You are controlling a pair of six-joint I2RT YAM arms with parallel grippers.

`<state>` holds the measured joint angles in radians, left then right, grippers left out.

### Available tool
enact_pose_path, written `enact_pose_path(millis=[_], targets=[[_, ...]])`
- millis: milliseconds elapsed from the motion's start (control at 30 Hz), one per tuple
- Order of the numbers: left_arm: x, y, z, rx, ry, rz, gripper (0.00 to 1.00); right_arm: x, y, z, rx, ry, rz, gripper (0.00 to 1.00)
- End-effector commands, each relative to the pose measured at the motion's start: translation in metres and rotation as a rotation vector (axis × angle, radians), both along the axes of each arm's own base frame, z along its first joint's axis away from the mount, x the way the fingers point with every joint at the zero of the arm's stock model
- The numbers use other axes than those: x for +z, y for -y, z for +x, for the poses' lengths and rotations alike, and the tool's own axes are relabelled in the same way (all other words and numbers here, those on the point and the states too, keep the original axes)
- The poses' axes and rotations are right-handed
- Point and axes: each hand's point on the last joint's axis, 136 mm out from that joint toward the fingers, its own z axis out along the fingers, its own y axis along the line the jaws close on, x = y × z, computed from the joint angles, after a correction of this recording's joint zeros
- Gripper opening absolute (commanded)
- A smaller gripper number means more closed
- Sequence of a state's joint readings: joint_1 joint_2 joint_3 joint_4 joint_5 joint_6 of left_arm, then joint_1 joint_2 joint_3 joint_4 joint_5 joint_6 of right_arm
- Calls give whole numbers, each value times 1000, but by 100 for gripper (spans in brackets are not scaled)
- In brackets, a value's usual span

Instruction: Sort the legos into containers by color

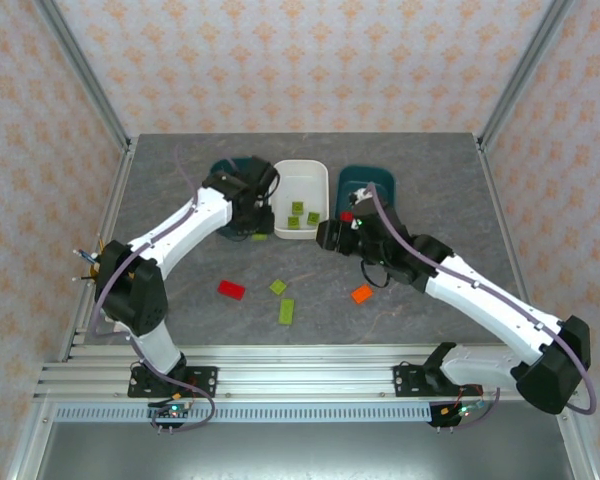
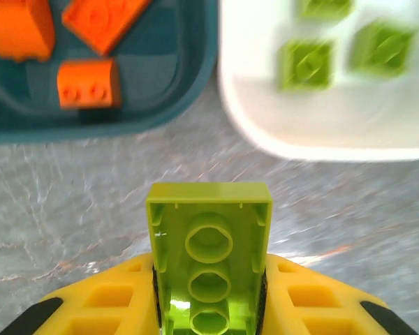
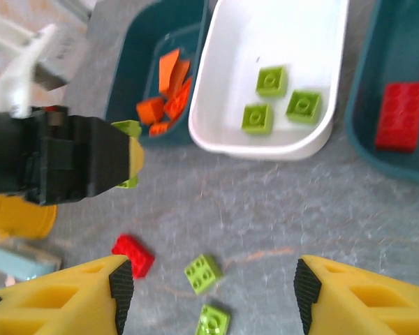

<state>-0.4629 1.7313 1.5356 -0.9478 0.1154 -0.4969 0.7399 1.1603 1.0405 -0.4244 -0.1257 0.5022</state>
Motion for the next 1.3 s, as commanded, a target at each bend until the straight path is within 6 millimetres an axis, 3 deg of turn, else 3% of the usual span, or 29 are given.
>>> enact_pose_path(millis=[0, 67, 233, 333, 500, 700, 800, 967, 1067, 1267], targets=[[2, -1, 18, 23, -29, 63, 32, 26, 19, 27, -138, 55, 52, 66], [2, 9, 41, 20, -18, 70, 32, 36, 24, 39, -168, 68, 91, 69], [-14, 24, 89, 31, -12, 120, 32, 32, 28, 71, -196, -14, 148, 87], [-27, 26, 108, 53, -13, 158, 32, 27, 28, 86, -201, -89, 164, 95], [-59, 26, 124, 82, -43, 212, 29, 22, 27, 92, -188, -133, 148, 97], [-92, 26, 123, 130, -95, 222, 29, 7, 29, 84, -187, -175, 136, 98], [-99, 29, 122, 134, -111, 210, 38, 4, 31, 81, -188, -181, 129, 99], [-74, 37, 126, 133, -60, 166, 60, 3, 38, 74, -192, -175, 99, 99], [-45, 44, 129, 137, -7, 113, 64, 4, 43, 69, -190, -171, 77, 97], [35, 53, 120, 148, 113, -12, 70, 2, 62, 52, -210, -180, -11, 94]])
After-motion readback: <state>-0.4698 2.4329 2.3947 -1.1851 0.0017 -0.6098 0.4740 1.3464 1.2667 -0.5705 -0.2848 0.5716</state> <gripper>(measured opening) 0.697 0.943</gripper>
